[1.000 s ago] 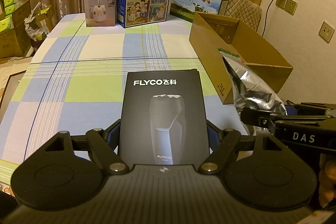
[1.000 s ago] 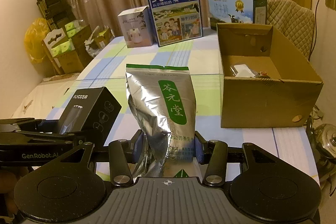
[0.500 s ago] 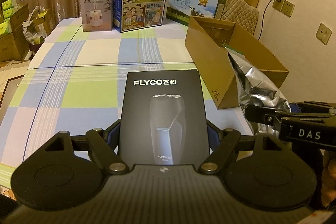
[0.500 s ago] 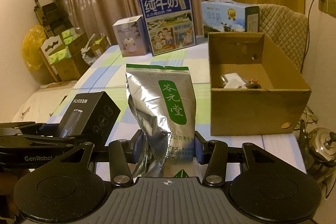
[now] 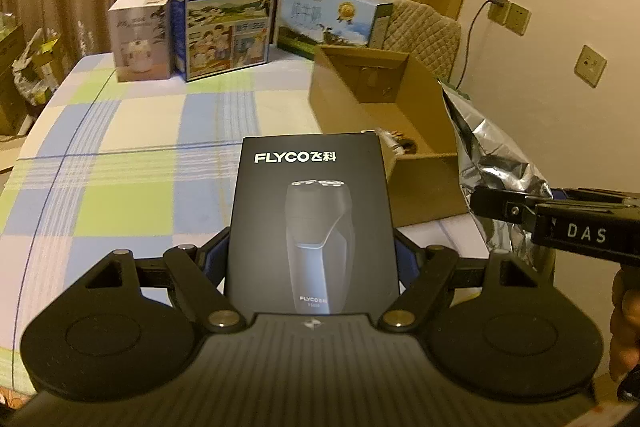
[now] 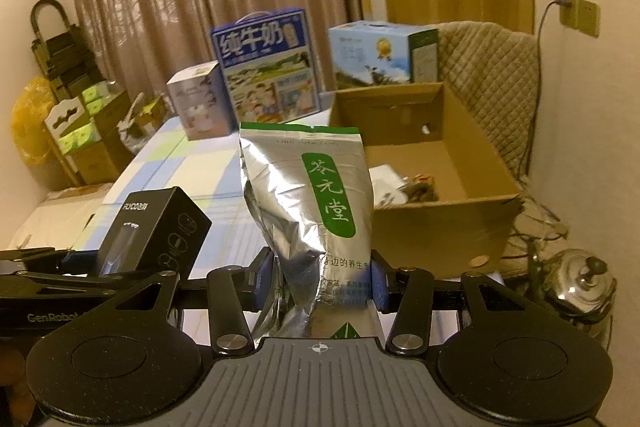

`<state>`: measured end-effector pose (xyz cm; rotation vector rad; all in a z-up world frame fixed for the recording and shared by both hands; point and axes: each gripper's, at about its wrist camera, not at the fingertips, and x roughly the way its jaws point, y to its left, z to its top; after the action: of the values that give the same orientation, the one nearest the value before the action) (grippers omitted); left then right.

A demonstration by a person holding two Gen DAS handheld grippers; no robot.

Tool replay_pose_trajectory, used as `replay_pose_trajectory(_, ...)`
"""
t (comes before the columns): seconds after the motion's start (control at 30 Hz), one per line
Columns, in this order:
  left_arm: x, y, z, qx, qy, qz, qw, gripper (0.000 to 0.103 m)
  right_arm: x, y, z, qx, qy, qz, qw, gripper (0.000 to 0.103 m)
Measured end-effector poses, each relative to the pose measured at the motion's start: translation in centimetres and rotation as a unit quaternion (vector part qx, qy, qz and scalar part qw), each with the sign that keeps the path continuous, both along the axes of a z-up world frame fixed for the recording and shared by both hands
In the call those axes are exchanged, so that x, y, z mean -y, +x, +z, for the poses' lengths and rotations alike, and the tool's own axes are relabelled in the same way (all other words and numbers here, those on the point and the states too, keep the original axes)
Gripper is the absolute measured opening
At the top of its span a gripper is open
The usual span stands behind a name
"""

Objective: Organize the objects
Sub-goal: 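Carry the shaver box and the foil bag over the cardboard box with both tools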

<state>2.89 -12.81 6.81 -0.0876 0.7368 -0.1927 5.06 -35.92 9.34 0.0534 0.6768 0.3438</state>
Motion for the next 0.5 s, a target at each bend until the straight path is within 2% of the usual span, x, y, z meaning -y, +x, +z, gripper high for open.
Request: replay_pose_trajectory(0.5, 5.6, 4.8, 2.4, 0.009, -0.010, -0.042, 0.9990, 0.075, 4.7, 4.3, 1.9, 0.002, -0.004, -0.045, 0.999, 0.045)
